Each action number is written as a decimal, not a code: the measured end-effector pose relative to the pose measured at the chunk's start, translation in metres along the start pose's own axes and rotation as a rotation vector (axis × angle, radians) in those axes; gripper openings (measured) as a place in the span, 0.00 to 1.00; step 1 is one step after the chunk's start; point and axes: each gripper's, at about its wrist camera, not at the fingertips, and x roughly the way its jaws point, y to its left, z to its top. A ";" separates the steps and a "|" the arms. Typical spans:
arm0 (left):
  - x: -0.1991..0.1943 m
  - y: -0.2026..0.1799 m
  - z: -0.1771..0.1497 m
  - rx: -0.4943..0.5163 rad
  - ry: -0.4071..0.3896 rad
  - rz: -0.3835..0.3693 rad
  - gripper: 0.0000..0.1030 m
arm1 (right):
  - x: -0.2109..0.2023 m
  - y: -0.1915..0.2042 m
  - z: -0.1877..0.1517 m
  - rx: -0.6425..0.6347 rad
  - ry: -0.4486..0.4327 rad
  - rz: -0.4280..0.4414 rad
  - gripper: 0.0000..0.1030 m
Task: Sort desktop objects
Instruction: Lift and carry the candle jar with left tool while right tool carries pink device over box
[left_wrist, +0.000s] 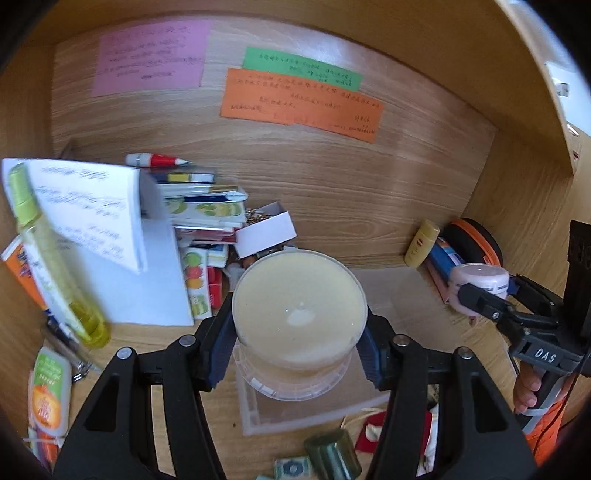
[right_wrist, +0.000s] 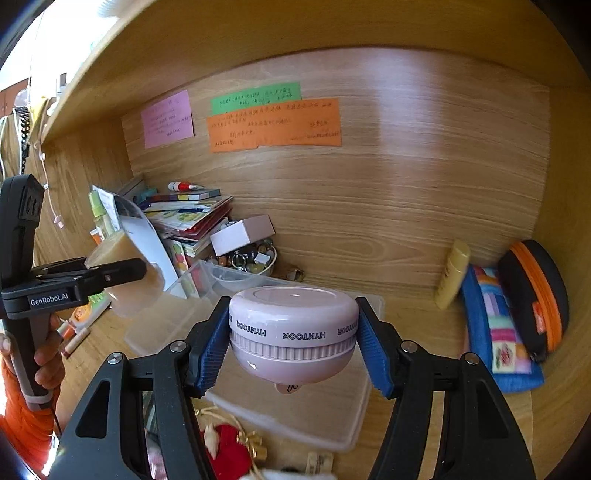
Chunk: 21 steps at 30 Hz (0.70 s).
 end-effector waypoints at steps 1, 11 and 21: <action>0.006 -0.001 0.001 -0.002 0.008 -0.005 0.56 | 0.006 0.000 0.002 -0.002 0.008 -0.001 0.59; 0.055 -0.010 -0.019 0.040 0.129 -0.032 0.56 | 0.053 -0.005 -0.017 0.015 0.120 0.022 0.59; 0.081 -0.023 -0.039 0.117 0.204 0.007 0.55 | 0.076 -0.005 -0.030 0.011 0.197 0.025 0.59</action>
